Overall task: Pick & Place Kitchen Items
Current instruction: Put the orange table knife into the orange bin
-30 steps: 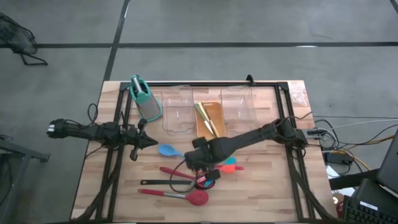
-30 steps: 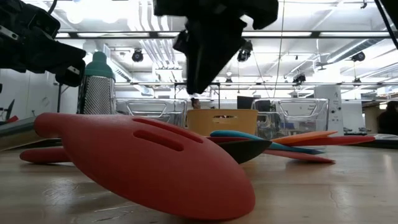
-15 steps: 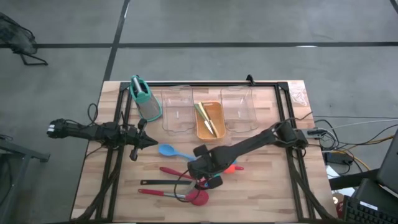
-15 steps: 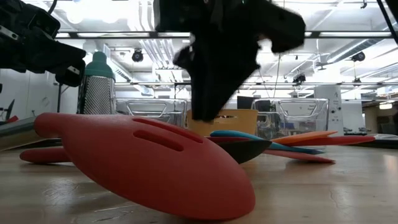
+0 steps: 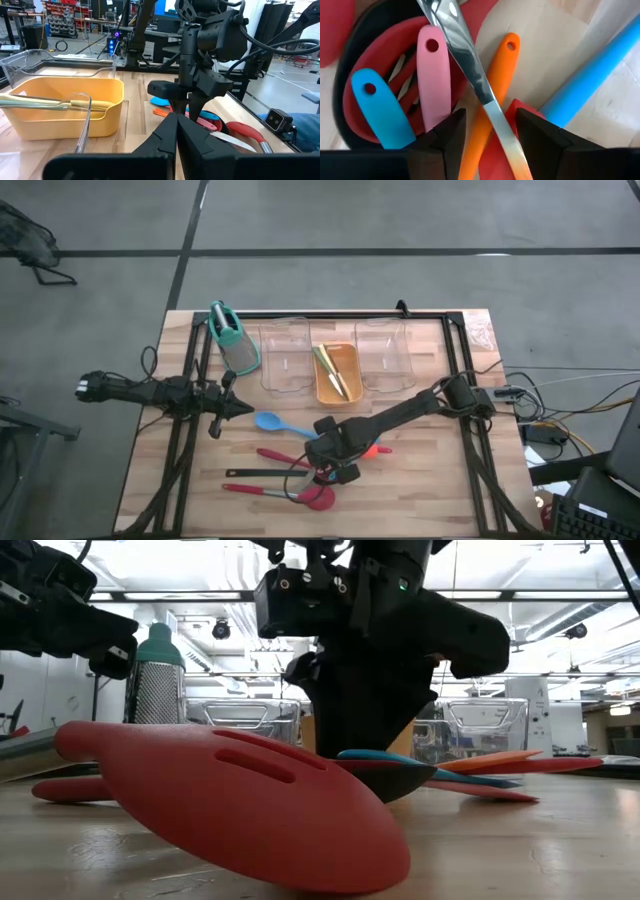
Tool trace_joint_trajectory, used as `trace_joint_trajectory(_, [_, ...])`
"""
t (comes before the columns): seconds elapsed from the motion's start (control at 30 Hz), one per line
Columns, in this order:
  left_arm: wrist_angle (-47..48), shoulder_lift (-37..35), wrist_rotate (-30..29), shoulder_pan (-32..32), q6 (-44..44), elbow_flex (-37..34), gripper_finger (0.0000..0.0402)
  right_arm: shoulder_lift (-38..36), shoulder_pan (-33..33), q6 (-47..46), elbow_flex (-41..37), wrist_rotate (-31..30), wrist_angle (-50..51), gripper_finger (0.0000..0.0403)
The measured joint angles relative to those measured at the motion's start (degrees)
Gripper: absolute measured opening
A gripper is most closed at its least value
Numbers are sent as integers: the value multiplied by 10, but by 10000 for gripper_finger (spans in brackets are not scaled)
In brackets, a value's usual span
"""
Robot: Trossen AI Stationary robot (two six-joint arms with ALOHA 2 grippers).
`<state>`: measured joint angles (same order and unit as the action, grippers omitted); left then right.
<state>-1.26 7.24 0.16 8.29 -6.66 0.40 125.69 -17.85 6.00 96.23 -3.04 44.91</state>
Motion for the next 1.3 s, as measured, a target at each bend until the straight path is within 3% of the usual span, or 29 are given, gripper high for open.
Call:
trace_joint_trajectory(0.2, [0, 0, 0, 0, 0, 0, 12, 0, 0, 2, -2, 0, -4, 142])
trace_joint_trajectory(0.63, [0, 0, 0, 0, 0, 0, 12, -1, 3, 4, 0, -14, -6, 28])
trace_joint_trajectory(1.03, [0, 0, 0, 0, 0, 0, 12, -3, 2, -13, 46, -23, 30, 37])
trace_joint_trajectory(1.3, [0, 0, 0, 0, 0, 0, 12, -8, 9, -70, 126, -141, 107, 36])
